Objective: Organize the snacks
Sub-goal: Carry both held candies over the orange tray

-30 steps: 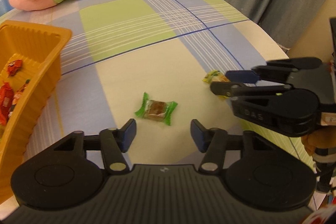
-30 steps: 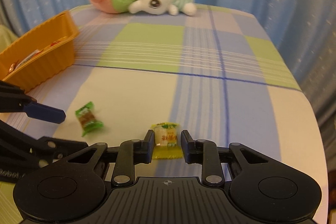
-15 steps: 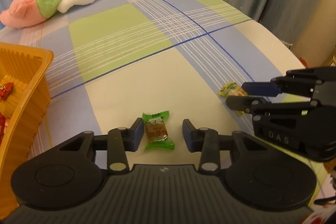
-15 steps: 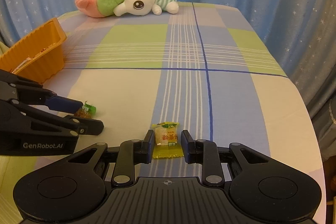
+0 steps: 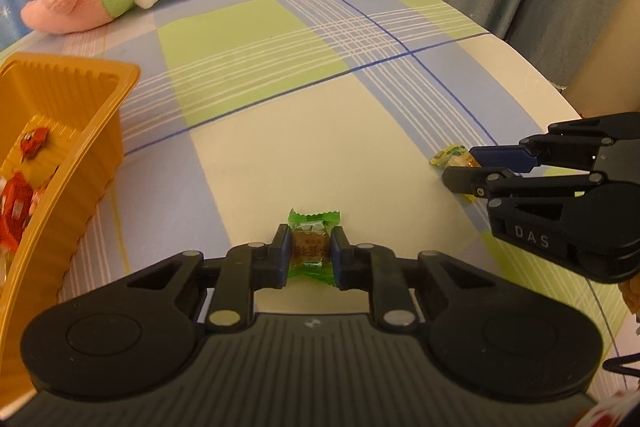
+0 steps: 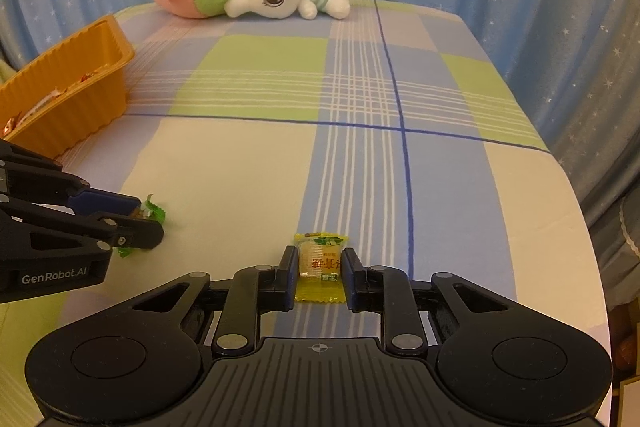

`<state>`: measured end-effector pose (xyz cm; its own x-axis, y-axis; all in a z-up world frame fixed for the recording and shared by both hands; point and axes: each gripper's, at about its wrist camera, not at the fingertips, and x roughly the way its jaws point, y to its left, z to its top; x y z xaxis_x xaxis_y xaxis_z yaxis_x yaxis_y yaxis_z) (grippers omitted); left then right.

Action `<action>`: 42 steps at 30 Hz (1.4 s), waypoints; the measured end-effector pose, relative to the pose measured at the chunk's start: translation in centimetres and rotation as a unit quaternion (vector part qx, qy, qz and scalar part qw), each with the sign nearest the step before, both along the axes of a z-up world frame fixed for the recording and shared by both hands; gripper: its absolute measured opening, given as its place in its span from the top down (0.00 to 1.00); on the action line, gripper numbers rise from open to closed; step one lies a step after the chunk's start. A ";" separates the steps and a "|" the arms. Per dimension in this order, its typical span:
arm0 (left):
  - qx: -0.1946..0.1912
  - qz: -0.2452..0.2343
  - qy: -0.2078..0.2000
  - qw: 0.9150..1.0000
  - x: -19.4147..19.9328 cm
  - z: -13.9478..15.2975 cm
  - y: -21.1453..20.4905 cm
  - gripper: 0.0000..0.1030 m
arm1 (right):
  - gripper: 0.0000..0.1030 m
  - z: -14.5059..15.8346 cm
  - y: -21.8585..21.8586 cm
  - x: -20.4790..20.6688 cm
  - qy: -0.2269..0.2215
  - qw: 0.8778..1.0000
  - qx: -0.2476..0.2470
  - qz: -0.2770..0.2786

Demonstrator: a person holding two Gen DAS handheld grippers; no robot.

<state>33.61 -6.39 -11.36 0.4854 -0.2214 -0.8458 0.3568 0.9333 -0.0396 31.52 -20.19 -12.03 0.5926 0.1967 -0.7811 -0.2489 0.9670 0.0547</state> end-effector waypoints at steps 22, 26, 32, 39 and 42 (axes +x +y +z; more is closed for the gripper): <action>-0.017 0.046 -0.024 0.998 -5.7 5.0 3.9 0.83 | 0.79 2.1 2.4 -6.2 0.029 0.998 0.051 0.030; -0.021 0.053 -0.034 0.998 -7.1 6.2 4.7 0.83 | 0.79 3.0 3.1 -7.1 0.020 0.997 0.058 0.037; -0.026 0.062 -0.047 0.997 -8.8 7.5 6.2 0.83 | 0.79 4.4 4.7 -8.5 0.007 0.997 0.067 0.049; -0.031 0.078 -0.059 0.995 -10.5 8.9 9.2 0.83 | 0.79 5.9 7.6 -9.4 -0.005 0.995 0.077 0.068; -0.035 0.088 -0.066 0.993 -11.1 9.5 10.8 0.83 | 0.79 6.5 9.1 -9.6 -0.009 0.993 0.083 0.079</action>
